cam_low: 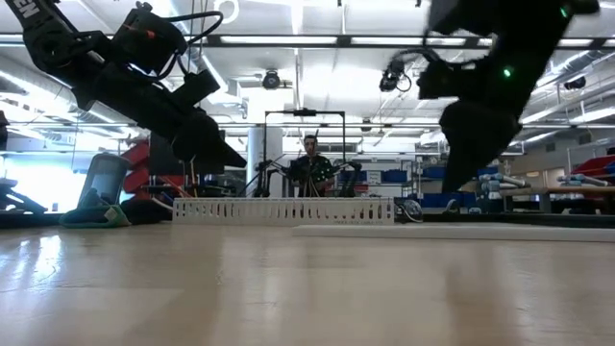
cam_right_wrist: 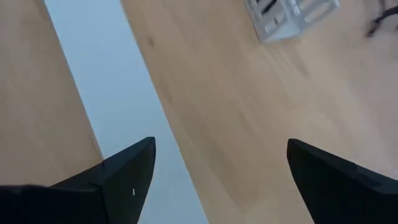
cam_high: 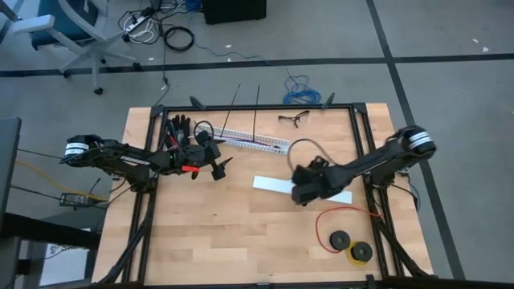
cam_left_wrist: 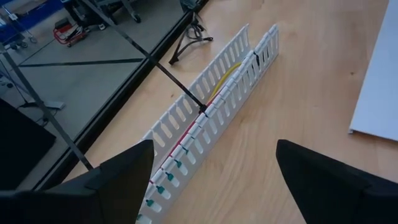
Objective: Ziptie cables
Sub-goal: Close the white cable duct
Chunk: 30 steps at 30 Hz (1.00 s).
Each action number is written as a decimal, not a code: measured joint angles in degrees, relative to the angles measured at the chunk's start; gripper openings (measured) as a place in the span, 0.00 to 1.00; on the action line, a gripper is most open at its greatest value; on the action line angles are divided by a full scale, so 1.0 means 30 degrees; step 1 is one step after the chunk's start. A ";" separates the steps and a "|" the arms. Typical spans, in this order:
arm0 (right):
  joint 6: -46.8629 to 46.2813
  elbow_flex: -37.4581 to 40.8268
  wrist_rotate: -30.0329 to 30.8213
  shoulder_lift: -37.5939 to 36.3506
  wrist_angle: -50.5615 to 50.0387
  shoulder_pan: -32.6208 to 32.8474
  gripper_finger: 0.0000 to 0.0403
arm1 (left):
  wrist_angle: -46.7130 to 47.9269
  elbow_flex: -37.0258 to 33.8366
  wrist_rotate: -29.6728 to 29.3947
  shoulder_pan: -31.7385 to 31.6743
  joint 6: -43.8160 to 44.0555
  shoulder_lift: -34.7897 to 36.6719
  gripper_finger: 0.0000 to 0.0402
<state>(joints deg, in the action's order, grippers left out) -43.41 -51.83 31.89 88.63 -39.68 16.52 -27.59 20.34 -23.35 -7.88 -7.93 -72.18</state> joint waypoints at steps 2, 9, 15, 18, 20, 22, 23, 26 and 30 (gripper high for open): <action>0.0217 0.2471 -0.0027 -0.1553 0.3971 -0.0550 0.86 | -0.0001 0.0000 -0.0001 0.0000 0.0001 0.0000 0.87; 0.4000 0.7793 -0.4048 -0.3251 2.1000 -0.4036 0.86 | -0.0379 0.0000 -0.0001 0.0000 -0.0232 -0.0006 0.87; 0.6331 0.7192 -0.4767 -0.0902 2.2592 -0.5233 0.86 | -0.0766 0.0007 -0.0008 0.0000 -0.0263 -0.0007 0.87; 0.8209 0.6206 -0.5873 0.0702 2.2570 -0.5432 0.86 | -0.0780 0.0001 -0.0001 0.0000 -0.0658 -0.0007 0.87; 0.9217 0.5428 -0.6359 0.1577 2.2594 -0.5455 0.86 | -0.0815 0.0000 -0.0001 -0.0005 -0.0742 -0.0007 0.87; 1.0064 0.4689 -0.6823 0.2308 2.2383 -0.5474 0.86 | -0.0839 0.0000 -0.0008 -0.0007 -0.0742 -0.0007 0.87; 1.0324 0.4319 -0.7023 0.2634 2.2096 -0.5474 0.86 | -0.0893 0.0000 -0.0004 -0.0007 -0.0742 -0.0007 0.87; 1.0767 0.3274 -0.7221 0.3522 2.0876 -0.5467 0.86 | -0.0876 0.0001 -0.0005 -0.0007 -0.0763 -0.0007 0.87; 1.1402 0.2047 -0.8322 0.4629 1.9476 -0.5474 0.86 | -0.0861 0.0000 -0.0008 -0.0007 -0.0771 -0.0007 0.87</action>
<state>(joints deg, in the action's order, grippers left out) -9.20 -45.69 6.92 102.52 18.75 0.10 -30.17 20.34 -23.38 -7.90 -10.24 -72.20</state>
